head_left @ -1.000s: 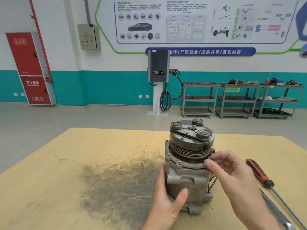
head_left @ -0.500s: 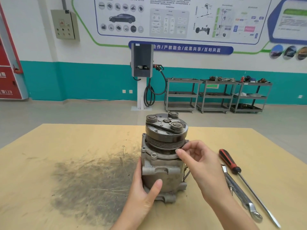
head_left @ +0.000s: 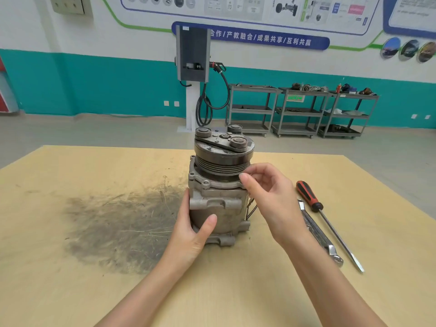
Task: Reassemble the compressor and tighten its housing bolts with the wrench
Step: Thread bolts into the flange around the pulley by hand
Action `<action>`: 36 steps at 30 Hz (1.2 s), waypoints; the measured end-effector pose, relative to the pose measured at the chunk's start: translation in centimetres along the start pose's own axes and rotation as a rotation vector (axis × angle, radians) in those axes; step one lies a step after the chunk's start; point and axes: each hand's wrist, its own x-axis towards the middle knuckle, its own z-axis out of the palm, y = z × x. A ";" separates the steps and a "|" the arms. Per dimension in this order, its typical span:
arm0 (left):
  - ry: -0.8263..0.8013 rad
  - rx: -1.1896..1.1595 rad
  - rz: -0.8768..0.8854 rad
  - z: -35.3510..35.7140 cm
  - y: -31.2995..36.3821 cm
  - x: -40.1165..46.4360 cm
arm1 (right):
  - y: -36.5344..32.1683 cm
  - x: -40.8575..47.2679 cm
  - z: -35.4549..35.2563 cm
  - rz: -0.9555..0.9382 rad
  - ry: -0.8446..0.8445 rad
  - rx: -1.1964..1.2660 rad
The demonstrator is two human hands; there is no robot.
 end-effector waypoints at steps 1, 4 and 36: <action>-0.003 0.003 0.002 0.0 0.0 -0.1 | 0.0 -0.1 -0.1 -0.004 -0.020 0.025; -0.002 -0.011 -0.002 0.1 0.0 -0.1 | 0.0 -0.1 -0.3 0.018 -0.042 0.069; 0.008 0.031 -0.009 0.1 -0.6 0.1 | -0.1 -0.2 0.3 0.017 0.040 0.015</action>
